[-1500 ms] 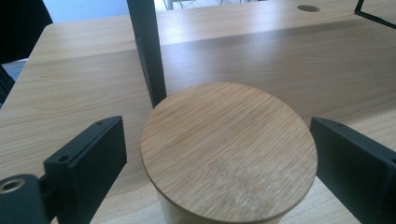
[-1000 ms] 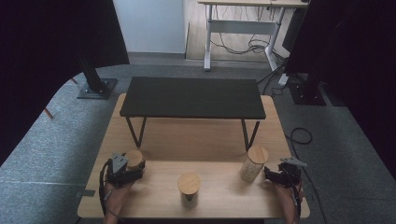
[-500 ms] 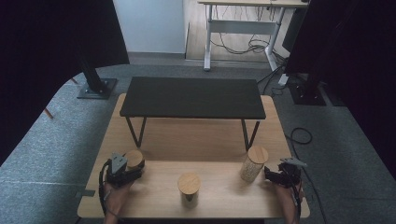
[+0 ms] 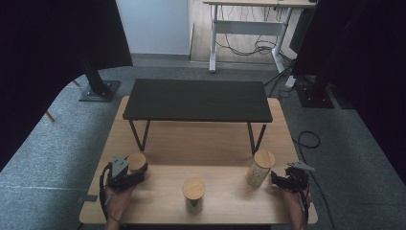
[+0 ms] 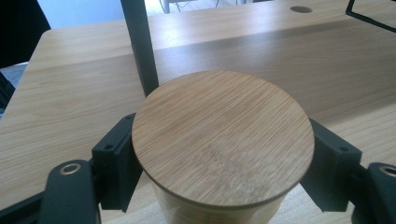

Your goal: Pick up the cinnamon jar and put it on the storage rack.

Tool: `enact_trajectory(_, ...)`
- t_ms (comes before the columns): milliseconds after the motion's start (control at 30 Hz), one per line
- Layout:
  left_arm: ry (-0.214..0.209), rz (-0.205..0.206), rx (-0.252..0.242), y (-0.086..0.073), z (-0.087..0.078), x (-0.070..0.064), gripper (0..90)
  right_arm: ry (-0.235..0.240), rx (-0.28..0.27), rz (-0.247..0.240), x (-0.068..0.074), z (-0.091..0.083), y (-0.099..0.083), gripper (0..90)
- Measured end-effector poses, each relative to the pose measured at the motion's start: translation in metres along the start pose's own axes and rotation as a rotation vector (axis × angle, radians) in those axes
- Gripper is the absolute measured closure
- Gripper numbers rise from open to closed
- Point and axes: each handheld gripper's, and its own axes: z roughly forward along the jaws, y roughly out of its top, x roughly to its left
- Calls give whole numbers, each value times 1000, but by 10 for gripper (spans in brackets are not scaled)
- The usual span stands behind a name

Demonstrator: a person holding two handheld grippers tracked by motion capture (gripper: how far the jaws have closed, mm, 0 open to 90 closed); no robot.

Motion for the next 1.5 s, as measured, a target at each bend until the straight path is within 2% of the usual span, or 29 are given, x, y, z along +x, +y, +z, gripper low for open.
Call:
enact_trajectory(567, 3, 12, -3, 18, -6, -2, 245, -1, 0, 0, 0, 0, 0, 120)
enact_trajectory(1500, -31, 32, -19, 48, -13, -8, 246, 0, 0, 0, 0, 0, 0, 120)
